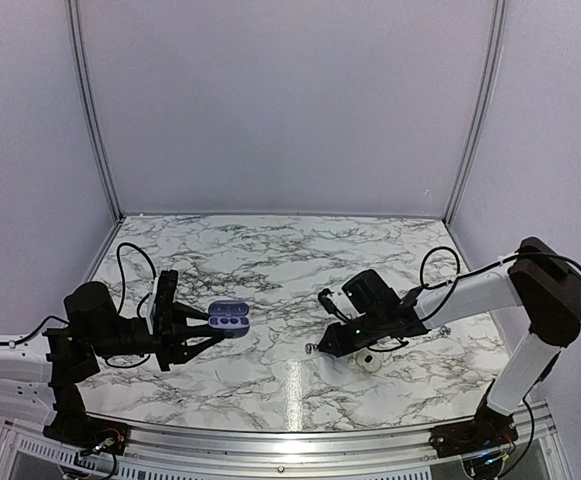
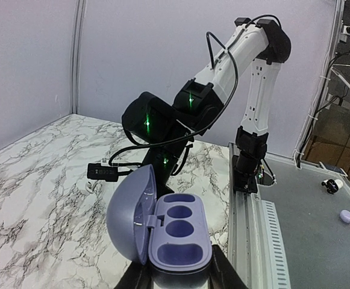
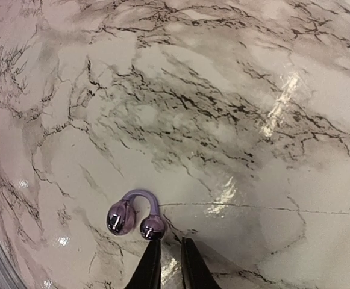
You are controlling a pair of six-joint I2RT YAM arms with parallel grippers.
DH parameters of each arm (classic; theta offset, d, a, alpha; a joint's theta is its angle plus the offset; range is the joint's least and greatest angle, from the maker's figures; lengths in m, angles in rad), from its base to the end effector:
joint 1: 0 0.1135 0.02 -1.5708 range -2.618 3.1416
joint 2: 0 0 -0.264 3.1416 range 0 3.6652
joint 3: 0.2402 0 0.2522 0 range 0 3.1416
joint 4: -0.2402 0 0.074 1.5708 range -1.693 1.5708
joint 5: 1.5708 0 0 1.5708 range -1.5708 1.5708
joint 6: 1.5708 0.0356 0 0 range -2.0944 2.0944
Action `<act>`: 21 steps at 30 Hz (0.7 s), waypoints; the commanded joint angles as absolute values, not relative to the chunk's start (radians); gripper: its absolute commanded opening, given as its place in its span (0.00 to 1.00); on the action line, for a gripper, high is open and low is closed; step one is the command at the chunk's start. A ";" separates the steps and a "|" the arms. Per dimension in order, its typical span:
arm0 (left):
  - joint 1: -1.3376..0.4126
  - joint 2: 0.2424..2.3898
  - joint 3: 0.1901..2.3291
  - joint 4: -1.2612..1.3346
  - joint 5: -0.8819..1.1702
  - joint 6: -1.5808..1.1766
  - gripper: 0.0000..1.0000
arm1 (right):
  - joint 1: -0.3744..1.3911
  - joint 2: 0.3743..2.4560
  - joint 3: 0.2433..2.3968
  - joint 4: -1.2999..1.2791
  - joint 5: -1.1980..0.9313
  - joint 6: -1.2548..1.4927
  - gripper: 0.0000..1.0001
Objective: Insert the wireless bluetooth earbuds into the charging case
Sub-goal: Adjust the left earbud at the center of the board.
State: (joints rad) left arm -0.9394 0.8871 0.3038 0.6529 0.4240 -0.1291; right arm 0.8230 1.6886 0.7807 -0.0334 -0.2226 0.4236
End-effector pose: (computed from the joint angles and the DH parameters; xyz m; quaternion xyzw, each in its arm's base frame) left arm 0.1044 -0.1676 0.2407 0.4042 0.5522 -0.4875 0.5422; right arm 0.2071 0.2349 0.1316 -0.2212 0.9194 0.2653 0.1882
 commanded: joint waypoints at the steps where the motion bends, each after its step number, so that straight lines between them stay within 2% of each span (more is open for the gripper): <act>1: -0.936 0.856 0.287 0.663 0.446 -0.096 0.09 | 0.803 1.652 0.783 -0.043 -0.236 0.389 0.15; 6: -0.937 0.872 0.281 0.663 0.475 -0.089 0.09 | 0.767 1.625 0.827 -0.075 -0.250 0.337 0.19; 21: -0.949 0.888 0.262 0.663 0.524 -0.036 0.10 | 0.750 1.804 0.951 -0.091 -0.467 0.295 0.21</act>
State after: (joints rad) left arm -0.9428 0.8852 0.2714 0.6525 0.4992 -0.0662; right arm 0.7532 1.7794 0.9234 -0.0795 -0.3733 0.3080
